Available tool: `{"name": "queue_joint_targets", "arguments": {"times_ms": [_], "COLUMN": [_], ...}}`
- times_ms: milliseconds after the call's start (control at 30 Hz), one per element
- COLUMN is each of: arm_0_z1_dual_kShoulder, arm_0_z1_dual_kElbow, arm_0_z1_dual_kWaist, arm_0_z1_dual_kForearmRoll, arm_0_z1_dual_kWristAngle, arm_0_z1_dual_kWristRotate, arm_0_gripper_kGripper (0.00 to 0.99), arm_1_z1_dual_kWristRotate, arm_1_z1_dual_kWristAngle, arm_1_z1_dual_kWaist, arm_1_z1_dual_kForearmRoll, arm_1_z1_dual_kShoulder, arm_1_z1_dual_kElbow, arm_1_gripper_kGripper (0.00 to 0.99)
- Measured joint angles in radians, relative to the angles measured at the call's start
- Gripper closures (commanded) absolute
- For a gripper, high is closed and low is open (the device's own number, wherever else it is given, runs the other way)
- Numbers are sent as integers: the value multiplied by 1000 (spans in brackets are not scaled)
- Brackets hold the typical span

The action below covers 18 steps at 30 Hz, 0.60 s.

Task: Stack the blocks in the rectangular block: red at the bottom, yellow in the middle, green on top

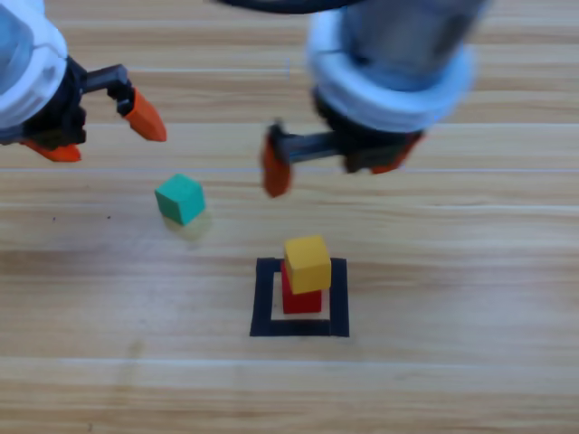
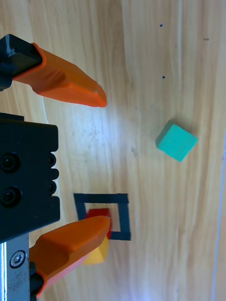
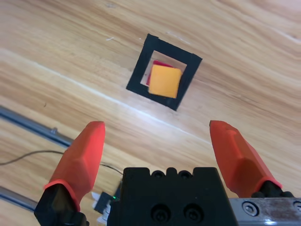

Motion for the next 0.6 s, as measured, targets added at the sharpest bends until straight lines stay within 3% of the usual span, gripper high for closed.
{"name": "queue_joint_targets", "arguments": {"times_ms": [133, 200, 300, 600], "arm_0_z1_dual_kShoulder": [80, 143, 264, 563], "arm_0_z1_dual_kElbow": [-70, -145, -306, -742], "arm_0_z1_dual_kWaist": [8, 10, 12, 12], "arm_0_z1_dual_kForearmRoll": [27, 86, 205, 490], "arm_0_z1_dual_kWristAngle": [36, 63, 87, 113], "arm_0_z1_dual_kWristRotate": [-140, -213, -302, -439], "arm_0_gripper_kGripper": [0, 0, 8, 14], "arm_1_z1_dual_kWristRotate": [-86, -90, -154, -253], "arm_1_z1_dual_kWristAngle": [87, 106, 121, 268], "arm_1_z1_dual_kWaist": [-29, -52, -100, -257], "arm_1_z1_dual_kForearmRoll": [-375, -474, -496, -644], "arm_1_z1_dual_kShoulder": [-232, -302, -379, -446], "arm_1_z1_dual_kElbow": [514, 671, 720, 887], "arm_1_gripper_kGripper": [0, 0, 0, 0]}}
